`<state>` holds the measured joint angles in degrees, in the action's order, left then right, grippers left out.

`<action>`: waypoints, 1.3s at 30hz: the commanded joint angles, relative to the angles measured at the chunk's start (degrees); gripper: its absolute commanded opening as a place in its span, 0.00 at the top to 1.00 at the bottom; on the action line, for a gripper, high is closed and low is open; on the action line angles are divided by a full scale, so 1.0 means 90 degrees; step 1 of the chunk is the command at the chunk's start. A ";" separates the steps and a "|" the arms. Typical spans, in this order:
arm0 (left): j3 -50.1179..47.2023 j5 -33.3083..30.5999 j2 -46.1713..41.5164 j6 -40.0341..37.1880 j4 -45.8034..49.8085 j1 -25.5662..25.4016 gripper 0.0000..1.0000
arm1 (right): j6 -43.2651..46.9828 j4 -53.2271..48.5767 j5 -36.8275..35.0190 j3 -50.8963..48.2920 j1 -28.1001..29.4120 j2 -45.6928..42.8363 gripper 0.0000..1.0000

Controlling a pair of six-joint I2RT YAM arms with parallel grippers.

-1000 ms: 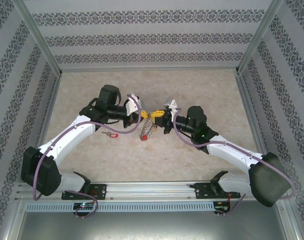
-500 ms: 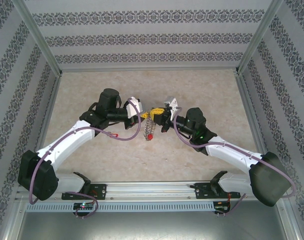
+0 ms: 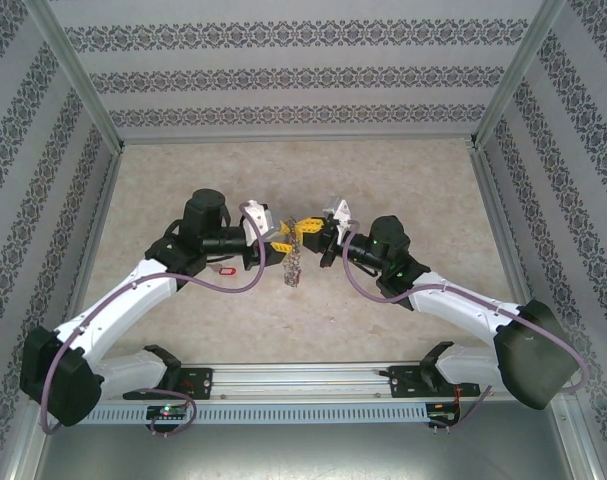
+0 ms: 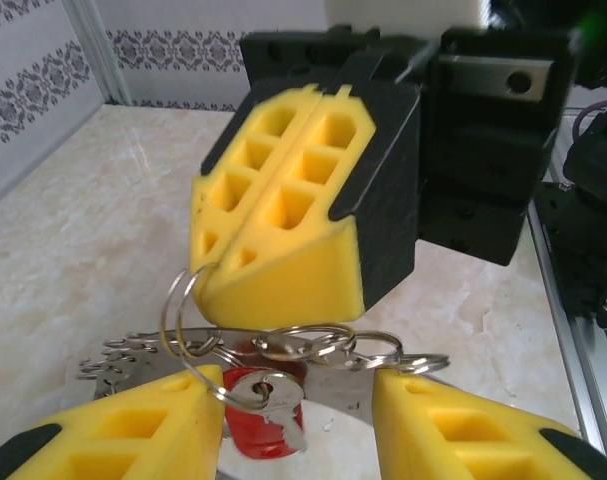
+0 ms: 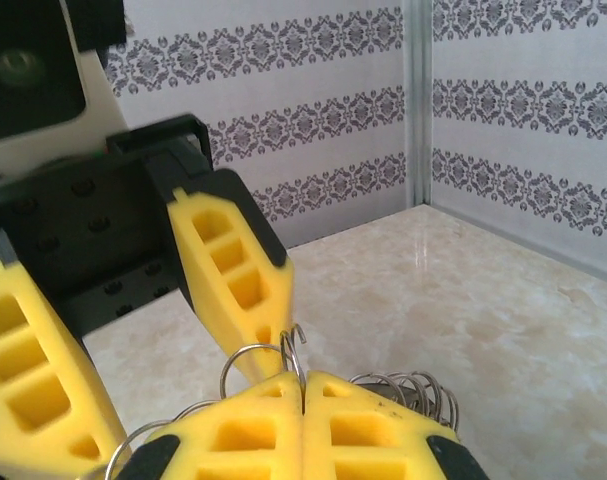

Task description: Put the keys on the keyring

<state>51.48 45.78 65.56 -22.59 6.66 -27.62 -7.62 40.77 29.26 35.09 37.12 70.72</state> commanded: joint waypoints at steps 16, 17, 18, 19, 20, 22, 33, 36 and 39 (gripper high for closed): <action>0.0880 0.1481 -0.0052 0.0292 0.0745 0.0964 0.75 | 0.0608 0.0238 0.0867 0.0144 -0.0244 -0.0192 1.00; 0.1066 0.1631 0.0085 0.0098 0.1055 0.0941 0.75 | 0.0649 0.0235 0.0902 0.0151 -0.0251 -0.0201 1.00; 0.1248 0.1729 0.0242 -0.0147 0.1400 0.0917 0.75 | 0.0692 0.0235 0.0969 0.0162 -0.0252 -0.0209 1.00; 0.1386 0.1797 0.0358 -0.0352 0.1670 0.0903 0.74 | 0.0733 0.0085 0.1014 0.0173 -0.0253 -0.0211 1.00; 0.1481 0.1857 0.0445 -0.0497 0.1840 0.0901 0.73 | 0.0771 0.0051 0.1043 0.0188 -0.0258 -0.0211 1.00; 0.1614 0.1915 0.0564 -0.0717 0.2135 0.0891 0.69 | 0.0809 0.0038 0.1090 0.0200 -0.0259 -0.0211 1.00; 0.1832 0.1633 0.1087 -0.1289 0.2670 0.0463 0.66 | 0.0965 -0.0154 0.1366 0.0339 -0.0219 -0.0192 1.00; 0.1829 0.1622 0.1170 -0.1272 0.2593 0.0395 0.71 | 0.0991 -0.0194 0.1398 0.0387 -0.0190 -0.0162 1.00; 0.1828 0.1583 0.1209 -0.1288 0.2588 0.0375 0.80 | 0.1020 -0.0205 0.1416 0.0417 -0.0170 -0.0133 1.00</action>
<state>66.32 59.07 76.09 -32.49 28.36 -23.20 0.34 35.48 39.90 35.86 35.38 70.52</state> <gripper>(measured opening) 0.212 0.049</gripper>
